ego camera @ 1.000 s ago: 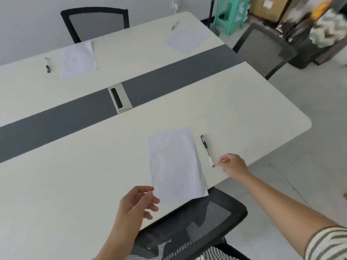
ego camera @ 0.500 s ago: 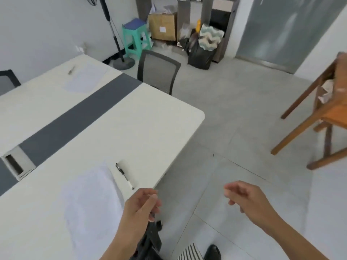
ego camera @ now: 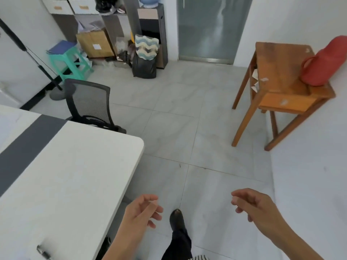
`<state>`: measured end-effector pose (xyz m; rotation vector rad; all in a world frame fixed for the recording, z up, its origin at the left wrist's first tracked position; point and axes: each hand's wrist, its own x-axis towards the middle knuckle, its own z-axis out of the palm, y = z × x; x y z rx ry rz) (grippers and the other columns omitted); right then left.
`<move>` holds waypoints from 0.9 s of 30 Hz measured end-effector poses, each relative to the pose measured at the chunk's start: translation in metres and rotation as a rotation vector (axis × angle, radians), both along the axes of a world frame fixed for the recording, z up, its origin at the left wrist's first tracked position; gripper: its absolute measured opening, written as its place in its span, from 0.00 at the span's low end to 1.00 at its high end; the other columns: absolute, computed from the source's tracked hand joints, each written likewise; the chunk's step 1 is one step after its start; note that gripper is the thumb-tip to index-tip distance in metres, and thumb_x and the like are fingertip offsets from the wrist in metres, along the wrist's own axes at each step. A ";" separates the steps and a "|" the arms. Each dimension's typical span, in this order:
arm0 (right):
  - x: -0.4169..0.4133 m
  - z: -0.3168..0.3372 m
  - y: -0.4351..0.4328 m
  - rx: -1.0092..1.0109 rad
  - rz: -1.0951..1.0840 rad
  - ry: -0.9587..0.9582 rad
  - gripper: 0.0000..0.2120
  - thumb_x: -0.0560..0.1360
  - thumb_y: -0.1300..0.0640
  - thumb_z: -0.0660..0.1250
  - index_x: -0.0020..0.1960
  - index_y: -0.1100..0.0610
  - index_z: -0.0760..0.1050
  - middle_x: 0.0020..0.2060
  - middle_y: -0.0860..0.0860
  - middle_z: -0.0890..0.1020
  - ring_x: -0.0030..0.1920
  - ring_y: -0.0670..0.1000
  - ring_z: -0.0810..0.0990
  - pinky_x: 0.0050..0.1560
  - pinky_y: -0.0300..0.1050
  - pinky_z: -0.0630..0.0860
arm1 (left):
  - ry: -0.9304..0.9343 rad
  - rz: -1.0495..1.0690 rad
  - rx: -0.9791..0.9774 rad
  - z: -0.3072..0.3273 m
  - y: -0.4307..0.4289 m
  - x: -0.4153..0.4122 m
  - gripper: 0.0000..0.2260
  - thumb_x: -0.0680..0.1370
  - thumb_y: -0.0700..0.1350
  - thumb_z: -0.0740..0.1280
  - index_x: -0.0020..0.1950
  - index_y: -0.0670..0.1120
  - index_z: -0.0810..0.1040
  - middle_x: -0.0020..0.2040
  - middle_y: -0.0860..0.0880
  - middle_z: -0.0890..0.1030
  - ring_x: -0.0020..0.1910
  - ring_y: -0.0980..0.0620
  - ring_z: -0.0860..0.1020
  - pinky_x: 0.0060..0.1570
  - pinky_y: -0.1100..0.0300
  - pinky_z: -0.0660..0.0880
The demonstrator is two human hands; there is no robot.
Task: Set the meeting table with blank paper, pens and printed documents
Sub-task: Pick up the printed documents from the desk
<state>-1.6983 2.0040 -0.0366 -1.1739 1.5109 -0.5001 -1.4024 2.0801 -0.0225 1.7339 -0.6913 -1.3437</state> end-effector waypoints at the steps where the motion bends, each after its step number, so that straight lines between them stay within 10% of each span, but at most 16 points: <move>1: 0.001 -0.002 -0.016 0.005 -0.002 0.000 0.04 0.75 0.58 0.70 0.48 0.52 0.82 0.38 0.48 0.86 0.37 0.47 0.84 0.35 0.43 0.73 | 0.004 -0.006 0.004 -0.004 -0.018 0.001 0.06 0.79 0.33 0.62 0.51 0.38 0.78 0.36 0.42 0.84 0.32 0.48 0.80 0.28 0.59 0.73; 27: 0.157 -0.001 -0.593 -0.049 0.060 -0.033 0.06 0.77 0.63 0.67 0.49 0.55 0.82 0.37 0.50 0.86 0.38 0.51 0.84 0.33 0.45 0.73 | -0.015 0.127 0.007 -0.004 -0.556 0.162 0.06 0.79 0.36 0.63 0.52 0.40 0.79 0.39 0.41 0.84 0.34 0.48 0.81 0.31 0.57 0.74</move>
